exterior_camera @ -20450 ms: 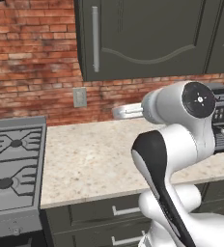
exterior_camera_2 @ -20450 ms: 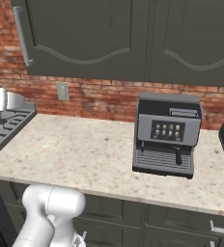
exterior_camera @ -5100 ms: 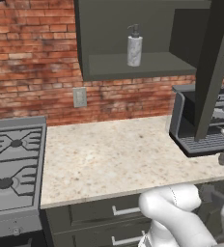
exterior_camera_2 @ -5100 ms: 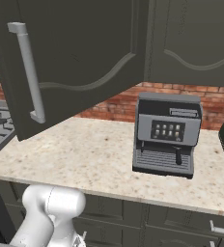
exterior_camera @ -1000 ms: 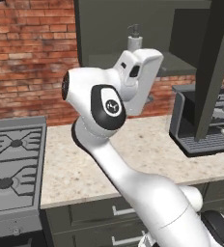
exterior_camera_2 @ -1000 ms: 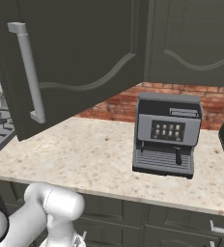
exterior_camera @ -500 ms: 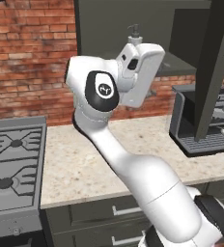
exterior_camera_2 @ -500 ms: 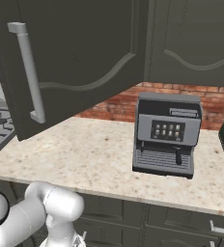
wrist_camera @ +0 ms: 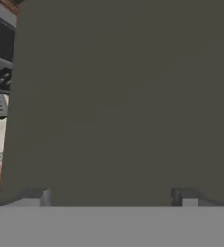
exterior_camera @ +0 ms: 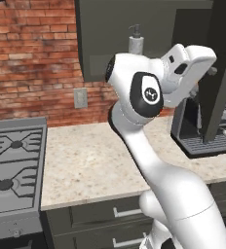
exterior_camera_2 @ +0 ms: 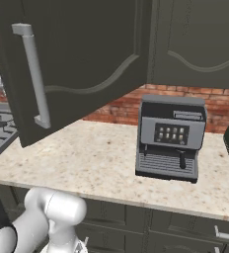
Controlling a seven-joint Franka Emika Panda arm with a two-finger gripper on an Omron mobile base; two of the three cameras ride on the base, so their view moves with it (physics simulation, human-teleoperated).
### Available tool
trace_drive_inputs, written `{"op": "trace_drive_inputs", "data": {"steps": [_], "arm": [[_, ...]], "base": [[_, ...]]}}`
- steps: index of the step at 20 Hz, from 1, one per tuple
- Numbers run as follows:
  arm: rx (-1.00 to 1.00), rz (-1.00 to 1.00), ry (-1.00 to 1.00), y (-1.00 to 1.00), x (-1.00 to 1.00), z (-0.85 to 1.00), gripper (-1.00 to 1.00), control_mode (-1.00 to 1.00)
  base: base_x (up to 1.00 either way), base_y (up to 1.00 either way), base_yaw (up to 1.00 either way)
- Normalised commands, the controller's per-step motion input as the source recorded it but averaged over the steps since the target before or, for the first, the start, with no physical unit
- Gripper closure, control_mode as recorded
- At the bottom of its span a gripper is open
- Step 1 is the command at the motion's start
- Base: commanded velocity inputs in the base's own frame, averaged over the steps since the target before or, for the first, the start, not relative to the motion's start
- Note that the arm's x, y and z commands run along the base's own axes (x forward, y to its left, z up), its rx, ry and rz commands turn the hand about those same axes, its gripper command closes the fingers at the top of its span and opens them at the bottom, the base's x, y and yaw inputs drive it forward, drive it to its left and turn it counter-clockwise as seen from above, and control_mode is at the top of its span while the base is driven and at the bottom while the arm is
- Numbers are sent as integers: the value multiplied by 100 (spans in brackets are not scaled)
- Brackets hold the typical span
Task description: Open the cabinet. Pick the soap dispenser and place it next to the sink. Then close the cabinet.
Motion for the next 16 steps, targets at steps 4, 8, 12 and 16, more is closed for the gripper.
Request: {"op": "trace_drive_inputs", "data": {"steps": [4, 8, 12, 16], "arm": [[0, -3, -9, -82, -54, 0, -100, -100], [0, -3, -8, -81, -54, 0, -100, -100], [0, -1, -7, -73, -39, 0, -100, -100], [0, 0, -4, -62, -18, 0, -100, -100]], "base": [[0, 0, 0], [0, 0, 0], [0, 0, 0], [0, 0, 0]]}}
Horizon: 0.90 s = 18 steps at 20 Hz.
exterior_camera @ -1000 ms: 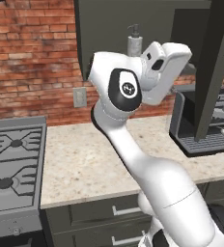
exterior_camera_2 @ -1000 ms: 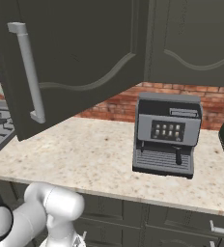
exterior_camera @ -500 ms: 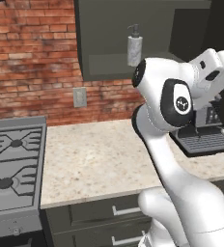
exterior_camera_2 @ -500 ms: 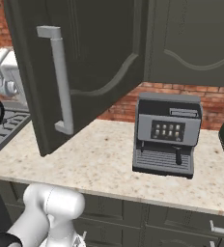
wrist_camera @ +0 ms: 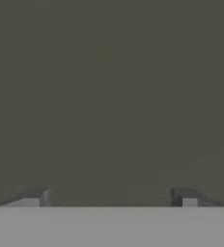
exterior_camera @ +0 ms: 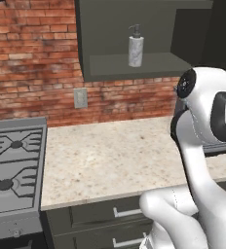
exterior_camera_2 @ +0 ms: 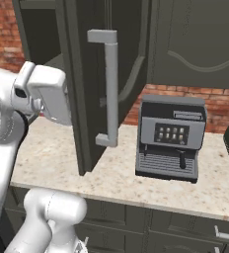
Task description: Open the cabinet. Pick the soap dispenser and place it next to the sink. Then close the cabinet.
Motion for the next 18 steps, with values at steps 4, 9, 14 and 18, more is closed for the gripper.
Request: {"op": "trace_drive_inputs", "data": {"steps": [4, 9, 14, 18], "arm": [[0, 0, 0, -41, -1, 6, -100, -100], [11, 0, -2, 2, -1, 22, -100, -100], [16, 0, 0, 16, 0, 20, -100, -100], [20, 0, 0, 31, 0, 24, -100, -100]], "base": [[0, 0, 0], [0, 0, 0], [0, 0, 0], [0, 0, 0]]}}
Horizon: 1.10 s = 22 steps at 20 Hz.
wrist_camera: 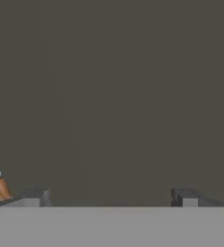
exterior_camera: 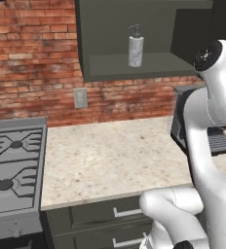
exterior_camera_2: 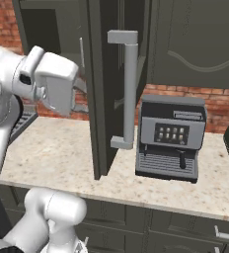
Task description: Open the cabinet. Pick the soap dispenser and place it next to the sink. Then close the cabinet.
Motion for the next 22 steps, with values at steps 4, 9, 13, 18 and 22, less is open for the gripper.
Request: {"op": "trace_drive_inputs", "data": {"steps": [4, 9, 13, 18, 22], "arm": [[23, 3, -7, 51, 5, 2, -100, -100], [22, 12, -20, 52, 42, -51, -100, -100], [19, 14, -28, 47, 51, -35, -100, -100], [14, 15, -19, 35, 15, 11, -100, -100], [8, 17, -1, 9, 0, 39, -100, -100]], "base": [[0, 0, 0], [0, 0, 0], [0, 0, 0], [0, 0, 0], [0, 0, 0]]}}
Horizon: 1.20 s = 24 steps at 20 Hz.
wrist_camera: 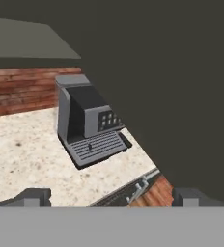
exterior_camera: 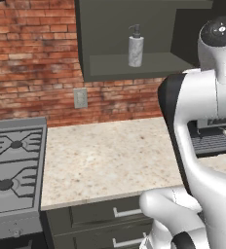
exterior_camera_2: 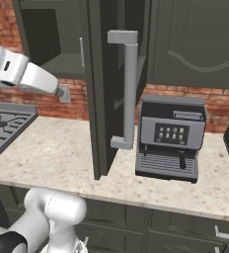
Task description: Open the cabinet. Pick the soap dispenser and place it next to the sink. Then close the cabinet.
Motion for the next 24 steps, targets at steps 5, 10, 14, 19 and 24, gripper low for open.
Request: {"op": "trace_drive_inputs", "data": {"steps": [5, 10, 14, 19, 24], "arm": [[8, 18, 3, 1, 0, 16, -100, -100], [12, 28, 0, 1, 4, -13, -100, -100], [13, 33, -6, 8, 20, -39, -100, -100], [11, 27, -12, 6, 24, -14, -100, -100], [8, 15, -12, 7, 2, 9, -100, -100]], "base": [[0, 0, 0], [0, 0, 0], [0, 0, 0], [0, 0, 0], [0, 0, 0]]}}
